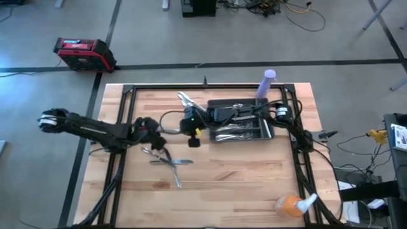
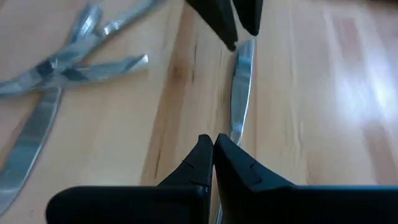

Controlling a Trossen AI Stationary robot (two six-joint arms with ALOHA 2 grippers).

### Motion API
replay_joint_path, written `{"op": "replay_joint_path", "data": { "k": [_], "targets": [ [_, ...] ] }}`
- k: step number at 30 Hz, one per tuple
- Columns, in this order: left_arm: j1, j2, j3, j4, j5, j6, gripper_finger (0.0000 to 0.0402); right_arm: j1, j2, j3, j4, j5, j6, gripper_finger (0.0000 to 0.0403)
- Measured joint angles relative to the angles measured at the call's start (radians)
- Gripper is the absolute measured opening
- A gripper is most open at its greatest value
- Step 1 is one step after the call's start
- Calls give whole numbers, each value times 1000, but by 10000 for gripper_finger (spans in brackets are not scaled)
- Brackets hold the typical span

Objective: Sort silverware
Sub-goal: Put the silver knife into the gray silverware tray

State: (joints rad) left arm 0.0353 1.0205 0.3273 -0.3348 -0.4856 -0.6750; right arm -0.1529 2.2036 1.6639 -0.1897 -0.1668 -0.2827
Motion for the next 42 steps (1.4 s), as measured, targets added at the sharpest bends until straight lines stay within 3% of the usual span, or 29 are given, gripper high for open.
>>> {"op": "replay_joint_path", "data": {
  "k": [6, 18, 28, 42],
  "targets": [
    [159, 16, 0, -1, 84, 76, 9, -7, 19, -3, 2, -9, 28, 0],
    [171, 19, -22, -56, 139, 65, 0, -21, 51, -1, 79, -9, 49, 0],
    [171, 78, -86, 53, 132, 45, 0, -51, 66, -4, 52, 3, 58, 2],
    [172, 67, -90, 57, 148, 65, 0, -64, 112, -8, 20, -45, 91, 137]
  ]
}}
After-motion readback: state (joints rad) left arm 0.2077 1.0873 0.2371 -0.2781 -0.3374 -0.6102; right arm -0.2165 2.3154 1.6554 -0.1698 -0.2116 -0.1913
